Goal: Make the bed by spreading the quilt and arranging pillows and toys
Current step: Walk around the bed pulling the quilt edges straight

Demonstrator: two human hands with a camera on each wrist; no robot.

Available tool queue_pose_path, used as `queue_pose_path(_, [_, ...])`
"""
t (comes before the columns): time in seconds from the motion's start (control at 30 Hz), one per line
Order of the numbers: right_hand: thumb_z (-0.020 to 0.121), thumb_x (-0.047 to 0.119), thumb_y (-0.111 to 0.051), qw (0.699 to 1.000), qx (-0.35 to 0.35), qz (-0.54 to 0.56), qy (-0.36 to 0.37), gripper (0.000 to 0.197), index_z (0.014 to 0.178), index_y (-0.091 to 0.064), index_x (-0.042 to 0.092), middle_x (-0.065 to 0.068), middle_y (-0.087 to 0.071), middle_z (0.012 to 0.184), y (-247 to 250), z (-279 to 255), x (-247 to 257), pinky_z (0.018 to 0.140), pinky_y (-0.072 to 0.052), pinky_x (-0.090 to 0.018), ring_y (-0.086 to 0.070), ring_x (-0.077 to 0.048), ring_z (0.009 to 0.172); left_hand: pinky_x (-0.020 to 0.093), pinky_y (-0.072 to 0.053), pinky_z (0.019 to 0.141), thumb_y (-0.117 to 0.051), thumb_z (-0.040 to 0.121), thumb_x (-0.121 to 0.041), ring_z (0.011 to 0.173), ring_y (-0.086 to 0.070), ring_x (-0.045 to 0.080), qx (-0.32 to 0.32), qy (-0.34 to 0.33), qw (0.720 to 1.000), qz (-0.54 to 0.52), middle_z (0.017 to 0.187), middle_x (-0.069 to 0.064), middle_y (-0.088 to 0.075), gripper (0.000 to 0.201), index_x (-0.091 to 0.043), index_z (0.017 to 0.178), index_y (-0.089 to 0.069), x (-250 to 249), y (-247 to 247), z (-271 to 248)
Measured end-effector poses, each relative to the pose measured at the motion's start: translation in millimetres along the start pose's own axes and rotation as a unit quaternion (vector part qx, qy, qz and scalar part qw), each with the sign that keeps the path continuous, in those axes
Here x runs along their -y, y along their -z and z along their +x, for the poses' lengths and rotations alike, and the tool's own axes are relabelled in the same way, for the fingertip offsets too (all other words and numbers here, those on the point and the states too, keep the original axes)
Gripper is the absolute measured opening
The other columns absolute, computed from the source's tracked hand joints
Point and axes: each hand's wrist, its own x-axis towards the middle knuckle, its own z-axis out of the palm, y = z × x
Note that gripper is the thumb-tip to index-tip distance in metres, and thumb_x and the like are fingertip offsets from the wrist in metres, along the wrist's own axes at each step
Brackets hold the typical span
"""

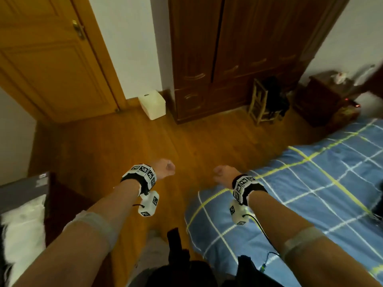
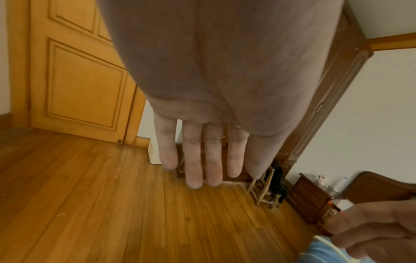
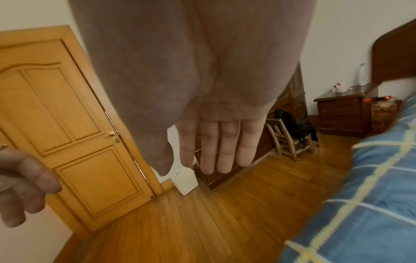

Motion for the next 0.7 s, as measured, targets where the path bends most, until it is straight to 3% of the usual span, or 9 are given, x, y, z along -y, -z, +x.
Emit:
queue_pose_path(0.13, [0.095, 0.026, -0.057, 0.999, 0.0, 0.0, -0.049, 0.042, 0.136, -0.053, 0.02, -0.005, -0.059, 0.132, 50, 112, 22, 0.099, -0.05, -0.04, -0.058, -0.026, 0.117, 0.036, -0.044, 0.103, -0.06, 0.093, -0.033, 0.117, -0.055, 0.017, 0.036, -0.032, 0.999, 0.018, 0.127, -0.002, -0.06, 0.029, -0.022, 0.12, -0.06, 19, 79, 132])
queue_pose_path(0.23, [0.096, 0.023, -0.055, 0.995, -0.037, 0.029, -0.092, 0.035, 0.13, -0.059, 0.017, -0.006, -0.062, 0.129, 91, 188, 31, 0.098, -0.051, -0.039, -0.06, -0.026, 0.115, 0.029, -0.045, 0.093, -0.059, 0.094, -0.03, 0.115, -0.055, 0.016, 0.025, -0.075, 0.996, 0.045, 0.121, -0.005, -0.059, 0.031, -0.022, 0.123, -0.058, 1, 145, 234])
queue_pose_path(0.3, [0.096, 0.023, -0.055, 0.989, -0.047, 0.071, -0.125, 0.036, 0.132, -0.057, 0.019, -0.002, -0.06, 0.13, 119, 221, 34, 0.099, -0.05, -0.039, -0.058, -0.025, 0.117, 0.031, -0.048, 0.095, -0.059, 0.093, -0.032, 0.114, -0.057, 0.016, 0.035, -0.109, 0.991, 0.071, 0.122, -0.007, -0.06, 0.03, -0.023, 0.122, -0.058, -25, 182, 291])
queue_pose_path(0.43, [0.091, 0.027, -0.06, 0.956, -0.12, 0.166, -0.209, 0.035, 0.126, -0.06, 0.024, 0.0, -0.063, 0.123, 176, 256, 12, 0.096, -0.051, -0.035, -0.061, -0.022, 0.113, 0.034, -0.048, 0.098, -0.059, 0.094, -0.031, 0.114, -0.058, 0.016, 0.107, -0.2, 0.963, 0.147, 0.124, -0.004, -0.061, 0.028, -0.022, 0.12, -0.06, -110, 221, 393])
queue_pose_path(0.6, [0.084, 0.032, -0.068, 0.893, -0.184, 0.239, -0.333, 0.034, 0.118, -0.065, 0.025, -0.004, -0.066, 0.114, 221, 251, -50, 0.094, -0.05, -0.031, -0.063, -0.025, 0.107, 0.037, -0.049, 0.097, -0.059, 0.093, -0.034, 0.112, -0.059, 0.017, 0.176, -0.32, 0.908, 0.206, 0.123, -0.005, -0.062, 0.028, -0.025, 0.119, -0.06, -240, 211, 477])
queue_pose_path(0.7, [0.08, 0.041, -0.063, 0.863, -0.208, 0.245, -0.389, 0.036, 0.114, -0.067, 0.028, -0.004, -0.068, 0.114, 246, 256, -110, 0.092, -0.051, -0.031, -0.064, -0.027, 0.108, 0.034, -0.051, 0.092, -0.059, 0.092, -0.038, 0.108, -0.061, 0.015, 0.198, -0.38, 0.864, 0.265, 0.12, -0.007, -0.064, 0.027, -0.028, 0.117, -0.062, -318, 197, 514])
